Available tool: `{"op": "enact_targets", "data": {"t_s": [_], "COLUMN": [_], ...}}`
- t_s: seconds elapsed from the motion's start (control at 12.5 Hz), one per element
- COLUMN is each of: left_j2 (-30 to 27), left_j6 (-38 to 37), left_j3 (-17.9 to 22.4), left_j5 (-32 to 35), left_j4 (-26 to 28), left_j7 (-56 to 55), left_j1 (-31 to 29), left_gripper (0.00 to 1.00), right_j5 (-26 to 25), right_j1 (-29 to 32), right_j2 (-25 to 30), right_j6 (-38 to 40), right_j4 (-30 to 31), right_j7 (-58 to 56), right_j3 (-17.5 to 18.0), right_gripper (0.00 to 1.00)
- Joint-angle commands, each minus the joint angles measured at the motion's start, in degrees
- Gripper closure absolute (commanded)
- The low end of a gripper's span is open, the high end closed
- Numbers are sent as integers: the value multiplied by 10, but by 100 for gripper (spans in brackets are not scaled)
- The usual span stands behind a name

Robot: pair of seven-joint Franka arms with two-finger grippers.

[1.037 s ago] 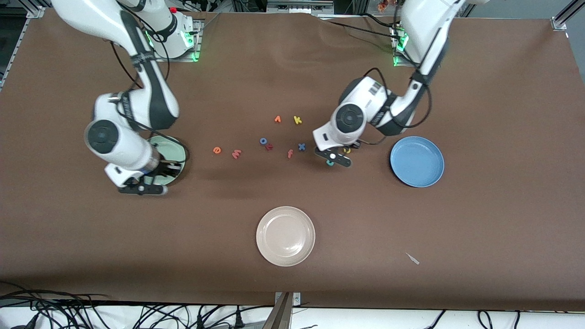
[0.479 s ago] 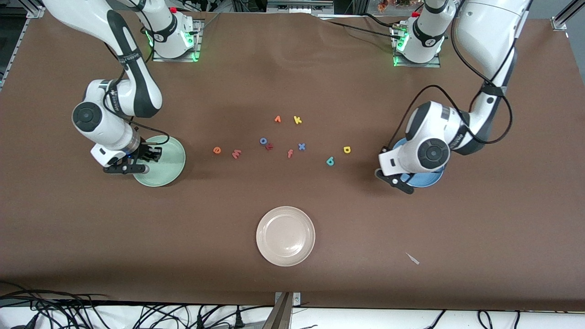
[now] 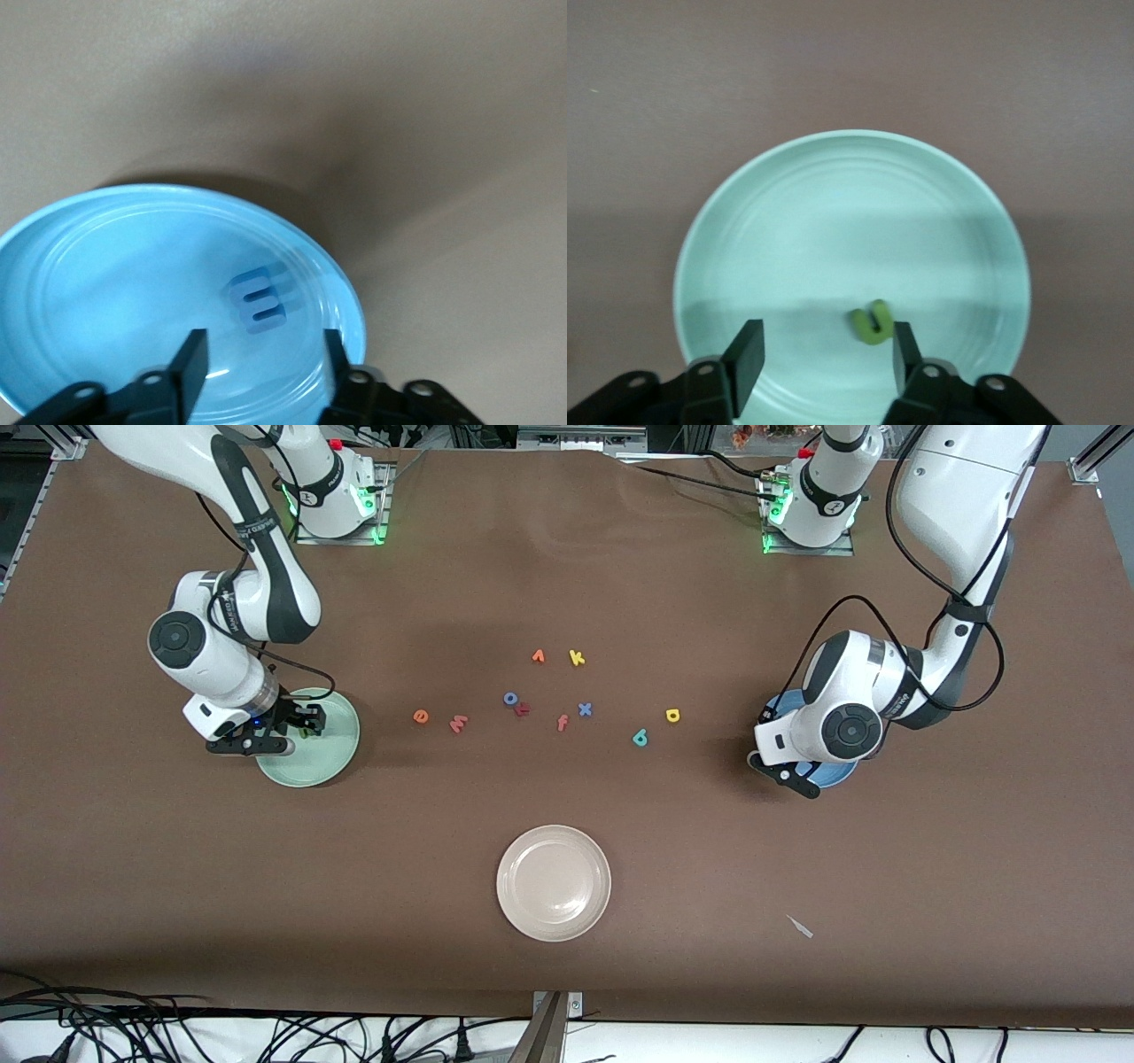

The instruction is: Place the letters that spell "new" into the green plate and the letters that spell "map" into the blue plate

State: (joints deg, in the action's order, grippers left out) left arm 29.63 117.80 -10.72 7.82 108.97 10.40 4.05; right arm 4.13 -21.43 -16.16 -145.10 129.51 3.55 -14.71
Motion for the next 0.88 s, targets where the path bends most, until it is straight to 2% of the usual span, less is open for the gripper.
{"op": "enact_targets", "data": {"t_s": [0.0,0.24,0.48,0.64,0.8], "left_j2": [-29,-25,6,25,38], "left_j6": [5,44,105,140,156], "left_j3": [-45,-120,-129,-126,-128], "left_j5": [-3,-9,-3,15,62], "left_j4": [8,9,13,18,32], "left_j7": [-40,-231,-392,-473,-487], "left_j1": [-1,1,48,81,79], "left_gripper": [0,0,0,12,27], "right_j5": [8,7,7,5,5], "right_j1": [-5,-7,-26,-51,-58], "right_j2": [24,25,6,-18,-40], "right_j6": [6,5,-24,-61,-107], "right_j4": [8,-1,0,3,15], "right_j7": [96,229,290,319,322], "right_j3": [51,119,137,137,137], "right_gripper": [30,29,29,29,29]}}
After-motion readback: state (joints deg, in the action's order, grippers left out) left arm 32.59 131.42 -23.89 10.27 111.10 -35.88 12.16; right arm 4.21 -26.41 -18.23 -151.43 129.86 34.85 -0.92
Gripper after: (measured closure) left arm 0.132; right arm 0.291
